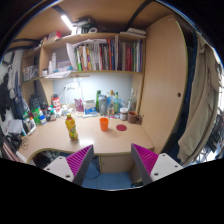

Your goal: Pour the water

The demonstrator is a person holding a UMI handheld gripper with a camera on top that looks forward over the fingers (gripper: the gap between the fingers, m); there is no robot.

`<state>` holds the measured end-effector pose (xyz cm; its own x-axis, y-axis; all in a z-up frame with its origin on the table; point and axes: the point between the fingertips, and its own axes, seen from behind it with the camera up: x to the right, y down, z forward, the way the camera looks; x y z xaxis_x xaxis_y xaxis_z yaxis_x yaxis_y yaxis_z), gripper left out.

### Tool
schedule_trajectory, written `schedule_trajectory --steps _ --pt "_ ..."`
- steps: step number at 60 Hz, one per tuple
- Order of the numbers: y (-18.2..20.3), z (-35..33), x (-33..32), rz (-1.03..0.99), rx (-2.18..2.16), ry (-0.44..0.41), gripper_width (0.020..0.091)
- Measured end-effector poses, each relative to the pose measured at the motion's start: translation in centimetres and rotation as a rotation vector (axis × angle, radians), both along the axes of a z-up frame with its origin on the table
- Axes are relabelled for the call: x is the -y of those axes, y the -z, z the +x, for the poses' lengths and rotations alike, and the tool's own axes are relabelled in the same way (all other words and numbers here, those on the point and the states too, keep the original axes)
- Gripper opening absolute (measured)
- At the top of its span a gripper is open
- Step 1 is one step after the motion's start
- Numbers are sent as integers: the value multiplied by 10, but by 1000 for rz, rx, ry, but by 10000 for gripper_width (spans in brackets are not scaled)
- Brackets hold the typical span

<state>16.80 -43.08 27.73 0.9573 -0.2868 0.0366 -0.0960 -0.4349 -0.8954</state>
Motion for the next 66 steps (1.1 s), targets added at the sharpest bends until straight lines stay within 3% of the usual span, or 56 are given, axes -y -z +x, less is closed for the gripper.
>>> schedule_trajectory --steps 4,14,24,38,54,66 --pt "-9 -7 -3 40 9 -5 834" --pt "-9 -24 5 43 -2 72 831" --pt "-4 -45 -16 119 2 33 831" --pt "68 -98 -96 139 -19 -76 833" --pt "154 -163 -263 185 -52 -238 831" --pt "203 -182 -362 181 -32 -289 830"
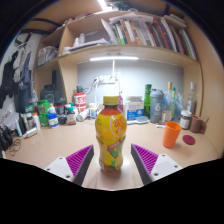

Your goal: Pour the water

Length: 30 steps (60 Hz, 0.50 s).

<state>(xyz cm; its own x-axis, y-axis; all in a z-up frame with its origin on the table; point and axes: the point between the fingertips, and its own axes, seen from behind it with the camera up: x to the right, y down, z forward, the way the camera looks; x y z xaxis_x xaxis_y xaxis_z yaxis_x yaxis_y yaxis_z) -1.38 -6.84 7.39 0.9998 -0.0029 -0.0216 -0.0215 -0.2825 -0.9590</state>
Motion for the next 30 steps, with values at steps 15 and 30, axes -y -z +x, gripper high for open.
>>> schedule_trajectory --steps 15,30 --pt "18 0 -67 5 79 -1 451" --pt "22 0 -79 -62 0 -13 295"
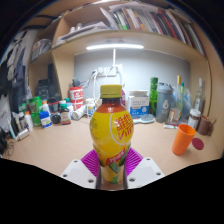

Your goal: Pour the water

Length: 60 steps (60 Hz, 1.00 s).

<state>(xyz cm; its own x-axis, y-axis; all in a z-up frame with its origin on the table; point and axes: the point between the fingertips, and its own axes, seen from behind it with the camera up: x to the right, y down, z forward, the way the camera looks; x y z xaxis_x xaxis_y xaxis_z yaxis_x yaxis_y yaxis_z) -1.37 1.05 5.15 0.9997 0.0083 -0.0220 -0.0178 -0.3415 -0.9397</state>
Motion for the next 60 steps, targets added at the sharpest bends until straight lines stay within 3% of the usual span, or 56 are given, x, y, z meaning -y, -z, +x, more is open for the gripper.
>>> schedule_trajectory --steps 4,9,19,33,43,54,60 --pt "-5 -2 -3 -42 -98 -17 282" --pt "-43 6 -13 -25 -334 5 281" --pt "-108 47 -36 -23 -1027 113 276" --pt "-123 91 -51 -112 -1894 187 278" --pt "-148 111 -56 -79 -2154 165 281" --pt "-155 142 -62 1 -2365 245 279" --pt "-161 145 -63 13 -2392 238 279"
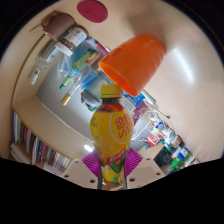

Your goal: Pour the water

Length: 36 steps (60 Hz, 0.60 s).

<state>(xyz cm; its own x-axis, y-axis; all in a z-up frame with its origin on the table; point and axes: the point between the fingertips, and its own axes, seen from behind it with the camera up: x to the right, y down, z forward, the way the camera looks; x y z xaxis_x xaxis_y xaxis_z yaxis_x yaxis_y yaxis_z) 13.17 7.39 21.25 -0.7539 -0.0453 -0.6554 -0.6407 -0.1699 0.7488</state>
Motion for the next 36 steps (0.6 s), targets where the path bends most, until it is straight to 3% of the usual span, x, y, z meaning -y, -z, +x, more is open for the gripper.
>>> schedule_trajectory --steps 10,18,23,30,33,36 --pt "-7 -18 1 29 191 -102 279" --pt "-52 -8 7 130 712 -143 280" --pt "-96 25 17 205 1196 -74 281" --pt "-136 122 18 110 1876 163 307" --pt "-135 164 19 12 2074 226 385" --pt "-110 208 29 -36 2237 266 399"
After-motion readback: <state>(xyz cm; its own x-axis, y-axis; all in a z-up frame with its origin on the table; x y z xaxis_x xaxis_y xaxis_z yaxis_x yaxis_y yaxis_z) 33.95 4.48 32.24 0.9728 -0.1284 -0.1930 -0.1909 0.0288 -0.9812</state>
